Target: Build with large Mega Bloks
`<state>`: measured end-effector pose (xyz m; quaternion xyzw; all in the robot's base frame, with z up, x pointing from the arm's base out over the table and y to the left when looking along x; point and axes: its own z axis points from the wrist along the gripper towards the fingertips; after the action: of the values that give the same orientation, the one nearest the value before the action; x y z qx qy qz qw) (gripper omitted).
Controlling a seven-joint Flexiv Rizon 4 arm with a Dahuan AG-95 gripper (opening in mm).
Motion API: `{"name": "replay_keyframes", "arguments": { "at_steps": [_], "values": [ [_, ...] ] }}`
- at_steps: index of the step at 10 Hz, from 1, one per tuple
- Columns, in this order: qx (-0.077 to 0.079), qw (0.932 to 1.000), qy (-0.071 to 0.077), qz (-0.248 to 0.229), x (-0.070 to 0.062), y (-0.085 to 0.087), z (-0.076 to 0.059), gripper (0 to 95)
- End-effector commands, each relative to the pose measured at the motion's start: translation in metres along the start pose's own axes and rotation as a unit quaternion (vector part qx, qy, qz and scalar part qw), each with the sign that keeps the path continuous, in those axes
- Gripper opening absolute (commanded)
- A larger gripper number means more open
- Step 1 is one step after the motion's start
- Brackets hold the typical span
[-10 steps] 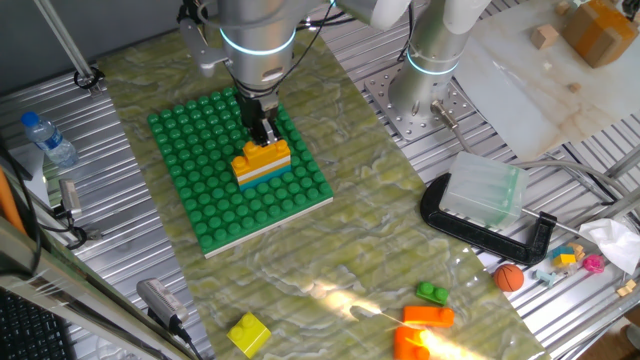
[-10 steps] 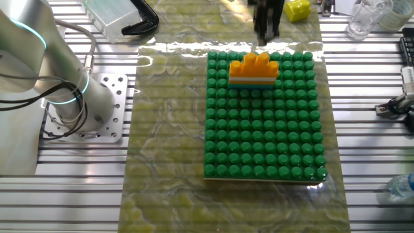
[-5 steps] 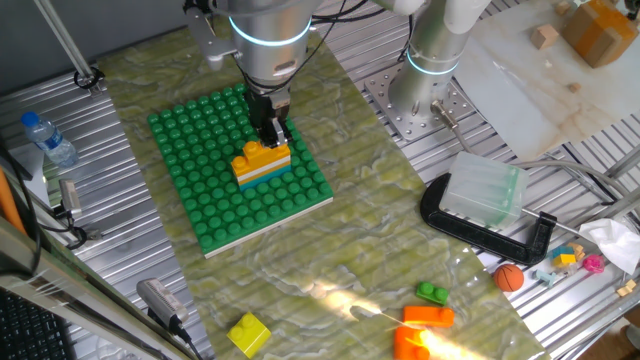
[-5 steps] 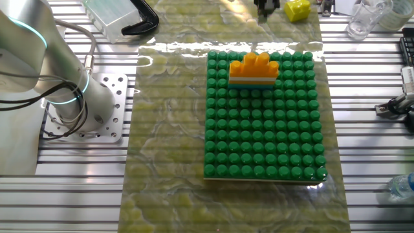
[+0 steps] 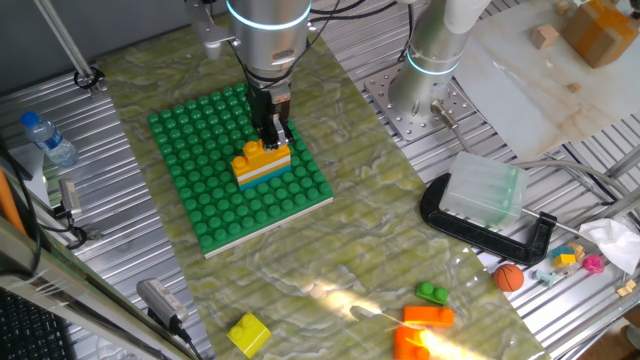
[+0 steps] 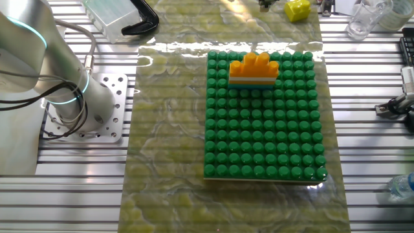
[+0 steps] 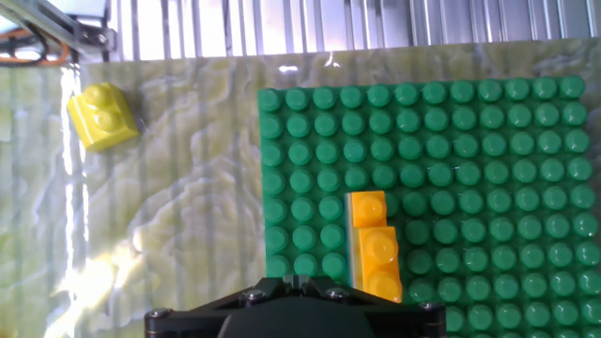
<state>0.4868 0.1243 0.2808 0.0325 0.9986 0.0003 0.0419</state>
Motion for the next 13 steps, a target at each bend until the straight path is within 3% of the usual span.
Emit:
{"name": "replay_keyframes", "arguments": {
  "at_steps": [1, 13],
  "values": [
    [0.0, 1.0, 0.006, -0.001, -0.0009, 0.001, -0.0007, 0.0],
    [0.002, 0.9999, 0.008, 0.006, -0.0006, 0.0011, -0.0008, 0.0]
  ]
}}
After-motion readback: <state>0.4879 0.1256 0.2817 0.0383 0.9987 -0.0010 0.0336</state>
